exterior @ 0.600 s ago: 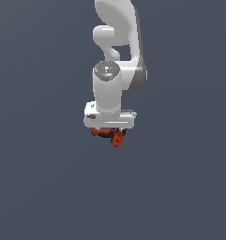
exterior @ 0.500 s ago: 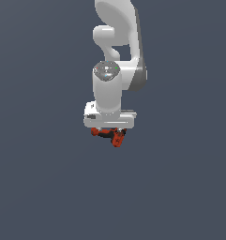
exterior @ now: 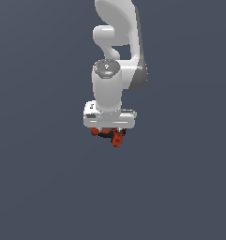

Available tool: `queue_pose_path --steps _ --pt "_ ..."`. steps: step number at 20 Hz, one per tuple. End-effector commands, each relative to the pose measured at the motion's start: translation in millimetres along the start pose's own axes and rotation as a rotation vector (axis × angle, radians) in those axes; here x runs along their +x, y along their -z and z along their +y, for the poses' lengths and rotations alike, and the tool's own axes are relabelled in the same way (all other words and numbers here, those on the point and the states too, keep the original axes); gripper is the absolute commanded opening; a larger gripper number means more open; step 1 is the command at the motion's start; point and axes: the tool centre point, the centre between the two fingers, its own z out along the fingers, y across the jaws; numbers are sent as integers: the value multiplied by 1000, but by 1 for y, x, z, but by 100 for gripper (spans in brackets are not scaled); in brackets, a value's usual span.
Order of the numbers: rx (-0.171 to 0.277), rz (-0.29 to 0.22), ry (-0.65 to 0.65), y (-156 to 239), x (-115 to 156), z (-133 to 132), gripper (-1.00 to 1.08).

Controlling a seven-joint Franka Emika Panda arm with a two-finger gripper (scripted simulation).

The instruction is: Pick up the object and move it to a goal position.

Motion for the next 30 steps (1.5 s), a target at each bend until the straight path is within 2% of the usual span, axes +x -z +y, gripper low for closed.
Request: queue_pose_path --steps 1,11,22,30 --pt "-1 -2 -6 -2 -2 -2 68" --pt "-10 -22 -95 -28 -23 -21 68" --pt "-40 -59 -280 -77 -75 -55 68" --pt "-60 -74 -371 -98 -104 -68 68"
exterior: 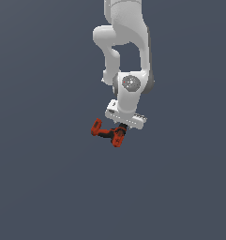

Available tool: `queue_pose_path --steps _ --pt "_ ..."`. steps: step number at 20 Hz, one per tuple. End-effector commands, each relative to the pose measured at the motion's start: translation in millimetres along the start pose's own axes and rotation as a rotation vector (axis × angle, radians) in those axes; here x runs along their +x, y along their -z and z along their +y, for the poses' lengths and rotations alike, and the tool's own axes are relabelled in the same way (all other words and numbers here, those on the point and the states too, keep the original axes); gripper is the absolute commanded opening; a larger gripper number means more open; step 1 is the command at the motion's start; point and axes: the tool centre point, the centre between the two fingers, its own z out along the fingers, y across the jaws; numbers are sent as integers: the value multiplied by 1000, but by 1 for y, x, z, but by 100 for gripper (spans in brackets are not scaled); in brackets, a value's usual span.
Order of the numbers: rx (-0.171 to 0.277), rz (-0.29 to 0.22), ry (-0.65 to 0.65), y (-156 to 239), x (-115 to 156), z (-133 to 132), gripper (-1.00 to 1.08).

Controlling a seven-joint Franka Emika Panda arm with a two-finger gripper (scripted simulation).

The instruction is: Pick up the object and move it to a goal position.

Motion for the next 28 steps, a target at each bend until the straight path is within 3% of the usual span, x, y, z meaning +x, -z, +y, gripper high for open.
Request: queue_pose_path --steps 1,22,23,28 --pt "-4 -2 -23 -5 -7 0 68" --pt "-10 -5 -46 -41 -16 0 68" --pt "-10 -5 -46 -41 -16 0 -100" --pt "-10 -5 -46 -41 -16 0 -100"
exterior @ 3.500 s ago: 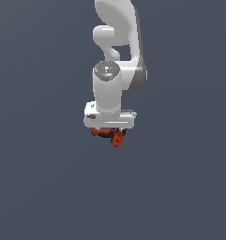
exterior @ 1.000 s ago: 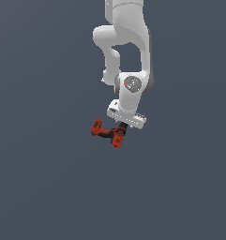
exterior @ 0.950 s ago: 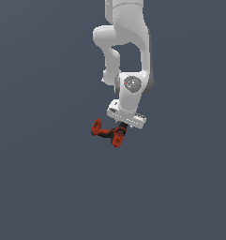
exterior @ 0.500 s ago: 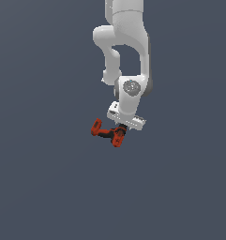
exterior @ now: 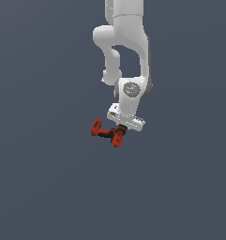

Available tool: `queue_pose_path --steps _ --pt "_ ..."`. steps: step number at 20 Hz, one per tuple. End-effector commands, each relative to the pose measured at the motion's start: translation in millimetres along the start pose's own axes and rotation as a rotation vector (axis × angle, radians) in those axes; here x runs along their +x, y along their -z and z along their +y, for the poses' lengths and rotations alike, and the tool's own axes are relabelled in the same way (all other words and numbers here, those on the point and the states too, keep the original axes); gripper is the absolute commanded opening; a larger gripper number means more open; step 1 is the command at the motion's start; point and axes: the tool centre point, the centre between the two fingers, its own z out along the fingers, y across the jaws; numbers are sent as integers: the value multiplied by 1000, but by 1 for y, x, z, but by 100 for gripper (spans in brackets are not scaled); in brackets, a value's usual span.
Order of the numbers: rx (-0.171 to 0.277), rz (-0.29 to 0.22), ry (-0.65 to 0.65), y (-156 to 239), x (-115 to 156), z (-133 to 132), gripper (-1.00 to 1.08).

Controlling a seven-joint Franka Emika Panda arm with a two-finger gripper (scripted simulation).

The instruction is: Pick up the object and move it to a goal position.

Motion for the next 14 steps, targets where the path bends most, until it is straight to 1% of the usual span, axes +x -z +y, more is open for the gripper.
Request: queue_pose_path --steps 1,8,11,14 --pt "-1 -1 -1 -1 0 1 -100" --pt "0 0 0 1 -3 -1 -100" --pt "0 0 0 3 -11 -4 -100" --pt "-1 0 0 6 -25 -9 -100"
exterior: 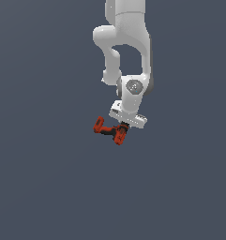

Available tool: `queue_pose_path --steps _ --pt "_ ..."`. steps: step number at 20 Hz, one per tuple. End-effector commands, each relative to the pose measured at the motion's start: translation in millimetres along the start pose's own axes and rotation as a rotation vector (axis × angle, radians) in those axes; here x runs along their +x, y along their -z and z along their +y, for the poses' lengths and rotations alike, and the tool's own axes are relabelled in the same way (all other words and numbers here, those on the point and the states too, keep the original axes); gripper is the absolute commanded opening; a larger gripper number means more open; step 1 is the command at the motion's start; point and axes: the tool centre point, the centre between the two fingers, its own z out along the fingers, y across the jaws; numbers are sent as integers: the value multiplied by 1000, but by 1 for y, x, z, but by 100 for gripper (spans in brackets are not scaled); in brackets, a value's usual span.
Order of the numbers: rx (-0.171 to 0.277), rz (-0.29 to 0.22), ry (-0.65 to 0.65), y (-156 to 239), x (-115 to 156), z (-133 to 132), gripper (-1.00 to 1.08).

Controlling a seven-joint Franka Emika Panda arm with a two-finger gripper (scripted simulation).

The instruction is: Pick up the object and move it to a goal position.

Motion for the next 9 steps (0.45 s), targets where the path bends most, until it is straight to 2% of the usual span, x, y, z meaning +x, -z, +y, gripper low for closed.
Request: queue_pose_path --steps 1,5,9 --pt "3 3 2 5 -12 -6 -100" --pt "2 3 1 10 -29 -13 -100" --pt "2 3 1 11 -35 -15 -100"
